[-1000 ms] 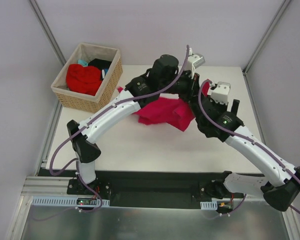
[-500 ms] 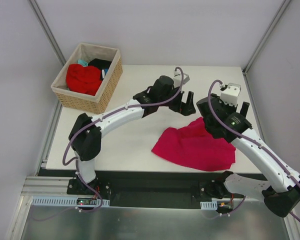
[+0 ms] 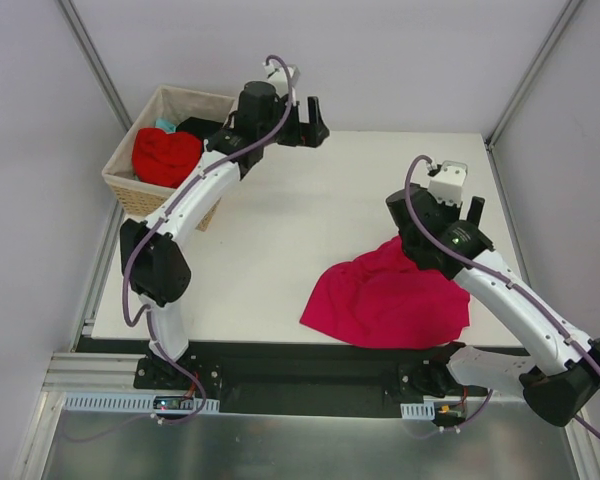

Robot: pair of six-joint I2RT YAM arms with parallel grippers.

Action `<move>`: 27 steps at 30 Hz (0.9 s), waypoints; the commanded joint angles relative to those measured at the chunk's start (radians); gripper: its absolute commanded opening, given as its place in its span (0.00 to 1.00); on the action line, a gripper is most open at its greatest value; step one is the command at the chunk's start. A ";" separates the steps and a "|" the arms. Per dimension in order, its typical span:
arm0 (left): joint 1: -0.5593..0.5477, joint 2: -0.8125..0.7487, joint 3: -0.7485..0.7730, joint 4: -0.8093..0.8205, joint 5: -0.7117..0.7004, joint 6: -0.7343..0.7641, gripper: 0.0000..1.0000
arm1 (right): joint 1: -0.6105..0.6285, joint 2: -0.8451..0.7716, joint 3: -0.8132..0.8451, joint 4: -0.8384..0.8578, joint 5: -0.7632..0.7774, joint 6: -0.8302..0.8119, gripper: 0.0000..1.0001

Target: Fold and stack the t-shirts

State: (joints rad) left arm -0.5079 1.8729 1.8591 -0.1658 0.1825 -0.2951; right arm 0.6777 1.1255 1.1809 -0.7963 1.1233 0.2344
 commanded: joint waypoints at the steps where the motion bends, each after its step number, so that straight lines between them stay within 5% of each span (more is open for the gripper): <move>1: 0.089 0.077 0.038 -0.054 -0.018 0.017 0.99 | 0.008 0.005 0.017 0.035 -0.017 -0.020 0.96; 13: 0.233 0.334 0.104 -0.107 0.049 0.007 0.99 | 0.023 0.019 0.025 0.068 -0.013 -0.052 0.96; 27: 0.419 0.376 0.120 -0.129 0.077 0.034 0.99 | 0.034 0.062 0.016 0.095 -0.017 -0.063 0.96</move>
State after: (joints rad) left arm -0.1589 2.2539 1.9327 -0.2897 0.2588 -0.2825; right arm 0.7013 1.1675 1.1809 -0.7280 1.1088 0.1818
